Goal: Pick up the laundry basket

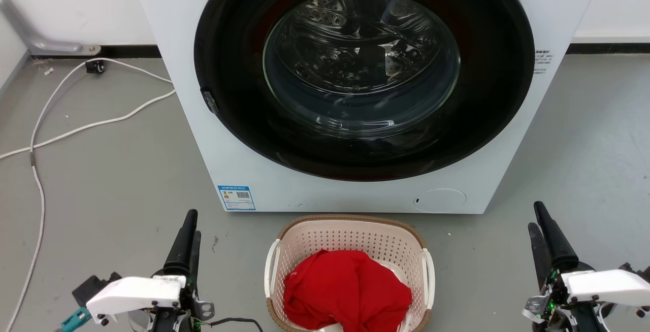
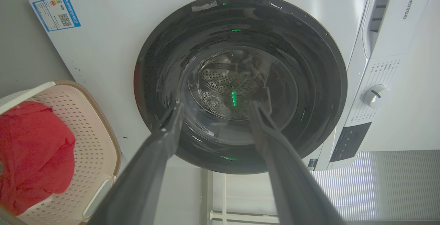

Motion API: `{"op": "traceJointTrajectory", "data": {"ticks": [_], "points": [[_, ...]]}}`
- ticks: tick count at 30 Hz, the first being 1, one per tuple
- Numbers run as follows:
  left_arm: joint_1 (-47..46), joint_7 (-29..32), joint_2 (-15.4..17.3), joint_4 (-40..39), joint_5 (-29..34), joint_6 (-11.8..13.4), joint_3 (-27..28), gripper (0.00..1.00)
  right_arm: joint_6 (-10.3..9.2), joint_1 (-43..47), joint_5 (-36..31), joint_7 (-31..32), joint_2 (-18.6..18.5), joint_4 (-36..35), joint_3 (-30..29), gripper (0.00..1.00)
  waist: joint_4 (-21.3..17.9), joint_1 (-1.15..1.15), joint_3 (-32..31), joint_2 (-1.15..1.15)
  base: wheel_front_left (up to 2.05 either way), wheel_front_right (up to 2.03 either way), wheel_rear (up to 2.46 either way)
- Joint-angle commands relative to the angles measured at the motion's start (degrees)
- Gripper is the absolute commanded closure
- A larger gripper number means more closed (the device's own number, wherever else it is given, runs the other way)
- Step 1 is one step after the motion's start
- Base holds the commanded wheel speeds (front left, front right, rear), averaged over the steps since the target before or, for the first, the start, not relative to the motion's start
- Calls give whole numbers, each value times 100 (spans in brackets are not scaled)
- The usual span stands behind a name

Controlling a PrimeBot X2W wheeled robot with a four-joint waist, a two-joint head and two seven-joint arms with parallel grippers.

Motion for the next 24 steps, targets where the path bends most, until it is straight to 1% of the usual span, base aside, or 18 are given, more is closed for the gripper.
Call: {"op": "traceJointTrajectory", "data": {"ticks": [1,4,5,12,16,17,24], "points": [[-198,-70,41,-158,319,-16,-55,0,2,-80,-340,-73,-50,-153,3,0,0,0,1,0,0,0,0],[-197,-144,34,-229,750,-17,-109,0,3,-66,-868,-148,-38,-235,-22,0,2,0,2,0,0,0,0],[-199,-192,28,-278,1026,-17,-146,0,3,-49,-1239,-197,-29,-294,-22,0,4,0,2,0,0,0,0],[-194,-354,15,-420,1841,-19,-268,0,4,29,-2495,-349,5,-477,-25,0,9,0,2,0,0,0,0],[-209,-438,13,-436,2348,-21,-356,0,5,72,-3063,-374,17,-613,-11,0,7,0,0,0,0,0,0],[-209,-438,13,-436,2348,-21,-356,0,5,72,-3063,-374,17,-613,-11,0,7,0,0,0,0,0,0],[-238,-582,12,-406,3231,-1,-508,0,6,162,-3807,-370,23,-856,45,0,9,0,-5,0,0,0,0]]}}
